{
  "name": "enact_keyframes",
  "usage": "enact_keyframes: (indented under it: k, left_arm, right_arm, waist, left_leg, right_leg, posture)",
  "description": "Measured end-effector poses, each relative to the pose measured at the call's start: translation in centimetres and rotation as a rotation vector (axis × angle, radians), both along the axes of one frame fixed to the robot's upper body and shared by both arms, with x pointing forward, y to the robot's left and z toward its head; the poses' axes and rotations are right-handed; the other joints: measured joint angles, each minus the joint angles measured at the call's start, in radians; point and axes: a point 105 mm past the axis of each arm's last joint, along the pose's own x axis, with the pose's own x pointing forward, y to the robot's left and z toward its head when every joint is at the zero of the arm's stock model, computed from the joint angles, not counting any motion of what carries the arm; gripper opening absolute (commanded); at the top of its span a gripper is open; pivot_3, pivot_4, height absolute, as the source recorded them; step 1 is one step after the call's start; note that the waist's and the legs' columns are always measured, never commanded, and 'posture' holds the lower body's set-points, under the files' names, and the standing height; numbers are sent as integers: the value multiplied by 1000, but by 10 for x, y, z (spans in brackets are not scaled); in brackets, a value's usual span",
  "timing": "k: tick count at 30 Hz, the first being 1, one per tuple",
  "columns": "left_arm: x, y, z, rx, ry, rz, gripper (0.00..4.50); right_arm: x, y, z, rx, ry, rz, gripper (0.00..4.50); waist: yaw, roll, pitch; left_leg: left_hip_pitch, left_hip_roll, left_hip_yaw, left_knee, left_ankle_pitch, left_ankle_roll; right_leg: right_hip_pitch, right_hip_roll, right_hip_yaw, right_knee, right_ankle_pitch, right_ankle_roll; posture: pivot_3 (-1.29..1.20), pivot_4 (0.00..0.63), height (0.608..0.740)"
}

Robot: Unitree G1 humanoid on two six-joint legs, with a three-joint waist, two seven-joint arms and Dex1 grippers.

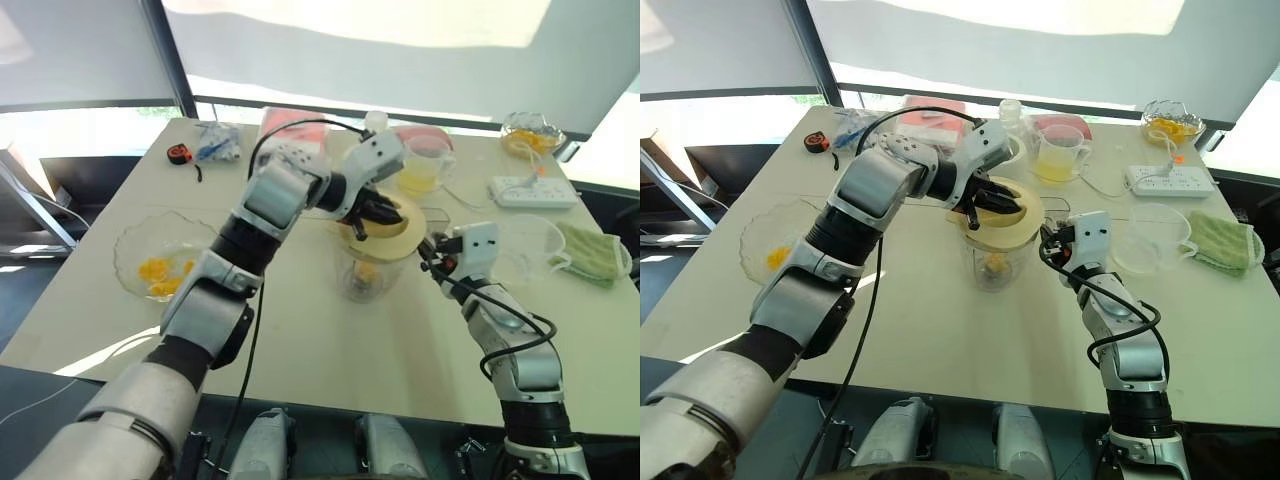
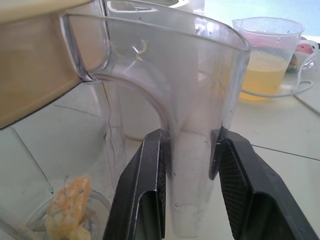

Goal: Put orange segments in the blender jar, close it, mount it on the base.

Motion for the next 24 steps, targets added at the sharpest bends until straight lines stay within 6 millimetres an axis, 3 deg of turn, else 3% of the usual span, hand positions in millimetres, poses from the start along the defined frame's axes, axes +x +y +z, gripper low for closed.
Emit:
enact_keyframes:
  k: [1,3,6,11,16,19,20,22,24]
  left_arm:
    - [0,1,1,-3,-8,-4,1251]
    - [2,8,-5,0,-5,10,2176]
    - [1,11,3,-2,-42,0,3591]
    - [-1,23,24,-79,-52,4,3591]
    - [-3,46,100,-282,-211,36,3591]
    - [-12,54,126,-383,-290,19,3591]
    - [-12,56,130,-398,-299,28,3591]
    - [-9,81,125,-432,-309,116,3591]
    - [-2,113,102,-428,-269,238,3591]
  right_arm:
    - [0,1,0,0,0,6,908]
    - [-1,3,-1,-2,4,17,908]
    - [-2,2,0,-7,0,19,908]
    - [-3,2,6,-22,-21,34,908]
    - [-5,-1,11,-26,-39,48,908]
    - [-5,-1,12,-29,-41,57,908]
    - [-5,-1,12,-29,-39,57,908]
    - [-3,-2,12,-23,-25,46,908]
    - [-1,-4,14,-7,-4,27,908]
  waist:
    - [-3,0,0]
    - [-15,-1,1]
    - [-17,0,1]
    - [-16,0,5]
    - [-17,0,9]
    - [-16,1,9]
    - [-16,1,10]
    - [-23,4,10]
    - [-25,6,11]
  left_leg:
    - [0,0,0,0,0,0]
    - [-2,0,0,-1,0,0]
    - [-4,0,0,-1,0,0]
    - [-10,0,1,-1,0,0]
    - [-23,0,1,-1,0,0]
    - [-23,0,1,-3,0,0]
    - [-23,0,1,-3,0,0]
    - [-22,0,2,-3,0,0]
    - [-21,1,2,-3,0,0]
  right_leg:
    - [0,0,0,0,0,0]
    - [-3,0,0,1,0,0]
    - [-5,1,0,1,0,-1]
    - [-11,0,1,1,1,0]
    - [-27,1,1,4,4,5]
    - [-27,1,1,4,4,5]
    - [-27,1,1,4,4,5]
    - [-27,1,2,4,4,5]
    - [-28,2,2,6,4,5]
  posture:
    - [0,150,740]
    - [0,150,740]
    - [0,150,740]
    - [0,150,740]
    - [0,150,740]
    - [0,150,740]
    - [0,150,740]
    - [0,150,740]
    - [0,150,740]
